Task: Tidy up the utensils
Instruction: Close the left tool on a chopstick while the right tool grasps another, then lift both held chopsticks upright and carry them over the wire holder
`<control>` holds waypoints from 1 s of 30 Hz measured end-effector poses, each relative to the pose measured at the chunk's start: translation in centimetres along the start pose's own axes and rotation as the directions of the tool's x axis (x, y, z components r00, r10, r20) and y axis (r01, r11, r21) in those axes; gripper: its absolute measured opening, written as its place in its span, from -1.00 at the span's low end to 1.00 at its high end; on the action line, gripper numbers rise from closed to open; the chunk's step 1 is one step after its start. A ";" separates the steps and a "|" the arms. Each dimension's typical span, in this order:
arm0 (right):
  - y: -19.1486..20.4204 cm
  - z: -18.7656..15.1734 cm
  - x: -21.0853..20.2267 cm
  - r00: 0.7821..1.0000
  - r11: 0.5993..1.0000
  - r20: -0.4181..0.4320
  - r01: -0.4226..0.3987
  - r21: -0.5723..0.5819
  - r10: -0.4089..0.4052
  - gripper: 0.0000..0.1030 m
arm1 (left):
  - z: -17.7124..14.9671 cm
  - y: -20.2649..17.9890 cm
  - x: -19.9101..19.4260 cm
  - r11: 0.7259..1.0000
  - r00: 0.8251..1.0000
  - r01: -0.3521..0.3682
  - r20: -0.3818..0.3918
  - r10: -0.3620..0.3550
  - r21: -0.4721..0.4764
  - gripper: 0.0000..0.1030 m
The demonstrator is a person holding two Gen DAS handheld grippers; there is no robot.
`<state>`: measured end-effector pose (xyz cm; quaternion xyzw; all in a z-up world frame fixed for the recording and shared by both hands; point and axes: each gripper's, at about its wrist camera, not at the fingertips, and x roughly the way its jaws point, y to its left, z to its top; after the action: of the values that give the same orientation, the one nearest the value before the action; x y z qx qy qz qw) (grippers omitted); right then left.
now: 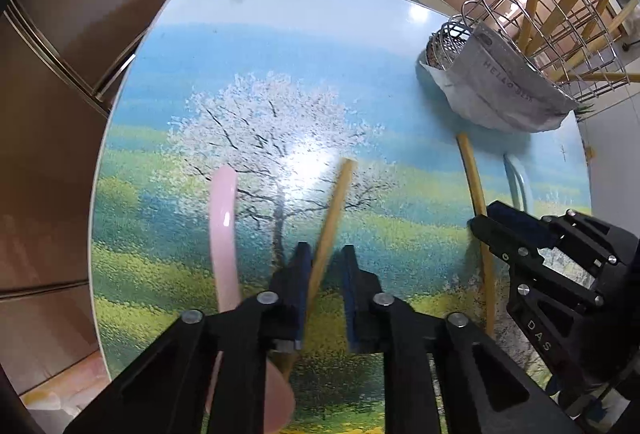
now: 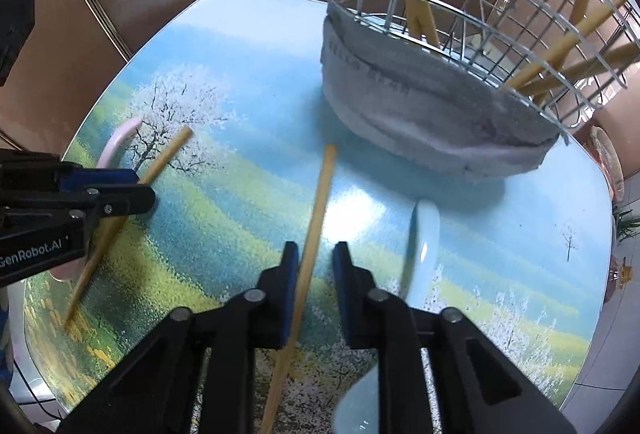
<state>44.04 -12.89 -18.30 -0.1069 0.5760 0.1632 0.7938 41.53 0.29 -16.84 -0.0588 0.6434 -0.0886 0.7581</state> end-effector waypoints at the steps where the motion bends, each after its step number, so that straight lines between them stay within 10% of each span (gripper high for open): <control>1: 0.1 0.0 0.0 1.000 1.000 -0.001 0.003 -0.001 -0.003 -0.82 | -0.2 -0.3 0.2 1.000 1.000 0.000 -0.001 0.000 -0.004 -0.83; 16: -0.7 -4.2 -4.4 0.991 0.997 0.121 -0.063 0.034 0.059 -0.87 | -2.5 -2.4 -0.1 0.995 0.995 0.083 0.049 -0.081 -0.047 -0.88; 30: -0.5 -11.3 -12.9 0.938 0.990 0.333 -0.124 0.068 0.095 -0.88 | -10.0 -2.8 -7.3 0.983 0.954 0.181 0.242 -0.178 0.013 -0.89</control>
<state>30.61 -19.13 -9.59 -0.0107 0.4474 0.1972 0.8723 30.38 -0.68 -10.86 -0.1310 0.5386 -0.1462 0.8193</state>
